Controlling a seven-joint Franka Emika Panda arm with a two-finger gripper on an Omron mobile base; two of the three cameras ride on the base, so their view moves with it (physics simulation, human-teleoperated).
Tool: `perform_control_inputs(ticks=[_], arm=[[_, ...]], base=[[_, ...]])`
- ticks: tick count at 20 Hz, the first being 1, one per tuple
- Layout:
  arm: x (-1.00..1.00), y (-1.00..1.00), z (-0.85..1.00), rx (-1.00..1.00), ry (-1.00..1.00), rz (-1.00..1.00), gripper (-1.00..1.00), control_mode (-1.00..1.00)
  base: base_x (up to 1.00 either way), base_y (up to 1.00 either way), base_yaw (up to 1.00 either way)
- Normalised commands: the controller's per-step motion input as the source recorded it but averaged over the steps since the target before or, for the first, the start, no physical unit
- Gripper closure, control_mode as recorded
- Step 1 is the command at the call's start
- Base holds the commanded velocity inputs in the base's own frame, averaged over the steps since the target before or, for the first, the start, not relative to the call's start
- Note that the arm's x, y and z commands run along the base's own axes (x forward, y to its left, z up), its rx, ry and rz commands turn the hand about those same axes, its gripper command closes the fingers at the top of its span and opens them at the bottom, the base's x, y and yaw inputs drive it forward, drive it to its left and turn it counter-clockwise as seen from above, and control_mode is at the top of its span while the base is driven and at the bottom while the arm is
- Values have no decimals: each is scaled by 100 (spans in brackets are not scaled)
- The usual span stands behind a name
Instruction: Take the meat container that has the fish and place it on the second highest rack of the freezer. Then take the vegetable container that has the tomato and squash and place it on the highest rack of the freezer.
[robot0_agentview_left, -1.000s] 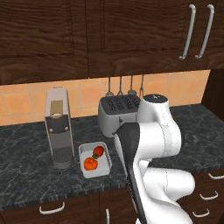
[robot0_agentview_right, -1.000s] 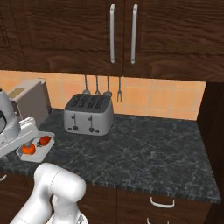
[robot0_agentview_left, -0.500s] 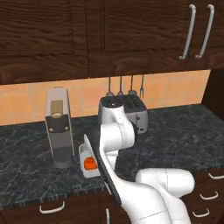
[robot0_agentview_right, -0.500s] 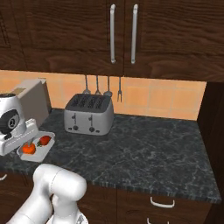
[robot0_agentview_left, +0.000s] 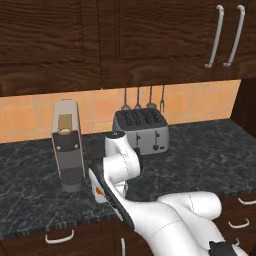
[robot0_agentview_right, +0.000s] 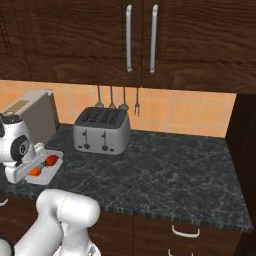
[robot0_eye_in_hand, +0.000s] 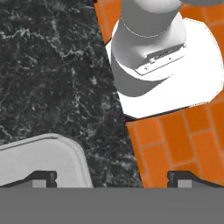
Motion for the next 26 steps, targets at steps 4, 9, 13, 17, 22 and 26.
perform_control_inputs(ticks=[4, 9, 13, 17, 22, 26], arm=[[55, 0, -41, 0, 0, 0, -100, -100], [35, 10, -43, 0, 0, 0, -100, -100], [9, 6, -39, 0, 0, 0, -100, -100], [7, 0, -26, 0, 0, 0, -100, -100], [10, 1, -34, 0, 0, 0, -100, -100], [2, 0, -43, 0, 0, 0, -100, -100]], base=[[0, 0, 0], [0, 0, 0], [0, 0, 0], [0, 0, 0], [0, 0, 0], [0, 0, 0]])
